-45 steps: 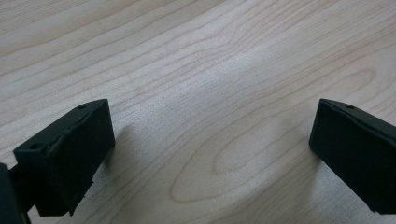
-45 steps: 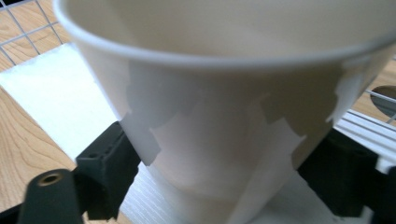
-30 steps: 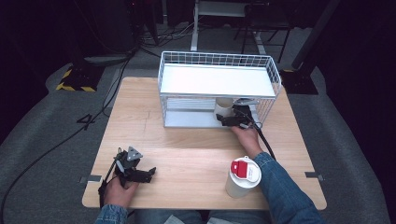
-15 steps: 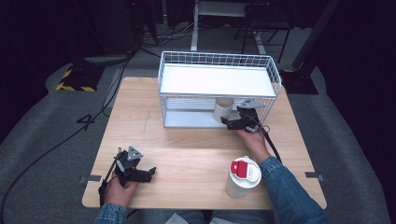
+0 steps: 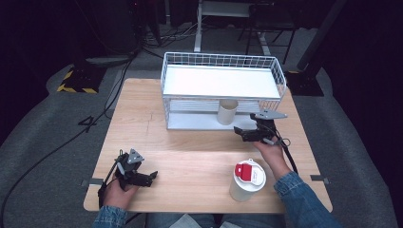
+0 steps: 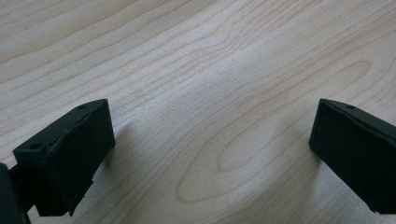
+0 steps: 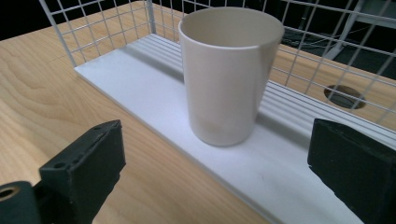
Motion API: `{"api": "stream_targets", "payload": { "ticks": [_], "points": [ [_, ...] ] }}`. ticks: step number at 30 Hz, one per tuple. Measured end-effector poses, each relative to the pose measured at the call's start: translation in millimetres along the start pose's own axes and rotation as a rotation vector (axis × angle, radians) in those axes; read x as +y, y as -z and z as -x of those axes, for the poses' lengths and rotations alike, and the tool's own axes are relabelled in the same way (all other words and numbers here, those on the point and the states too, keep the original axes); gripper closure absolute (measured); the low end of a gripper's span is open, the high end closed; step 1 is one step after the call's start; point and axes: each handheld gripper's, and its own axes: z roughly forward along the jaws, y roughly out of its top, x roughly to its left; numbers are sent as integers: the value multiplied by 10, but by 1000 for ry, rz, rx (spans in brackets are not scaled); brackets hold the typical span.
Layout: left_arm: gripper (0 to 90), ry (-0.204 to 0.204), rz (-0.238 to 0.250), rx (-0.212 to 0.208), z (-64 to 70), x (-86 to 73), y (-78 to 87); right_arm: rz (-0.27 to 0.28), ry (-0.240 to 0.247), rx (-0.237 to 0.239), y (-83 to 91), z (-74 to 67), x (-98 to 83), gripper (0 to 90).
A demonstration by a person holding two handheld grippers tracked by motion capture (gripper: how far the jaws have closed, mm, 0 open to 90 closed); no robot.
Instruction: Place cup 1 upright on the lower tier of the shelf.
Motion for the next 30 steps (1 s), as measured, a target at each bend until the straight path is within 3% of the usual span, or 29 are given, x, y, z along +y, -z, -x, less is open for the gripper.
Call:
{"api": "stream_targets", "payload": {
  "ticks": [2, 4, 6, 7, 8, 11, 15, 21, 30],
  "points": [
    [5, -8, 3, 2, -11, 8, -7, -2, -13, 5, 105, 1, -23, 44],
    [6, -9, 1, -3, -24, 27, -21, -51, -58, 21, 211, 5, -22, 48],
    [5, -7, -1, -3, -25, 44, -36, -80, -62, 31, 330, 8, -31, 48],
    [3, -6, 0, -2, -25, 49, -41, -48, -49, 13, 471, 8, -72, 69],
    [3, -5, 1, -3, -25, 50, -44, -48, -49, 13, 471, 8, -72, 69],
    [4, -6, 1, -2, -25, 50, -43, -10, -58, -1, 699, 16, -171, 71],
    [4, -5, 1, -1, -24, 49, -43, -6, -39, -10, 860, -14, -250, 76],
    [4, -5, 1, -1, -23, 50, -42, -29, 4, -8, 1032, -63, -348, 110],
    [4, -5, 1, -1, -24, 50, -42, -74, -28, 4, 1170, -34, -538, 118]
  ]
}}
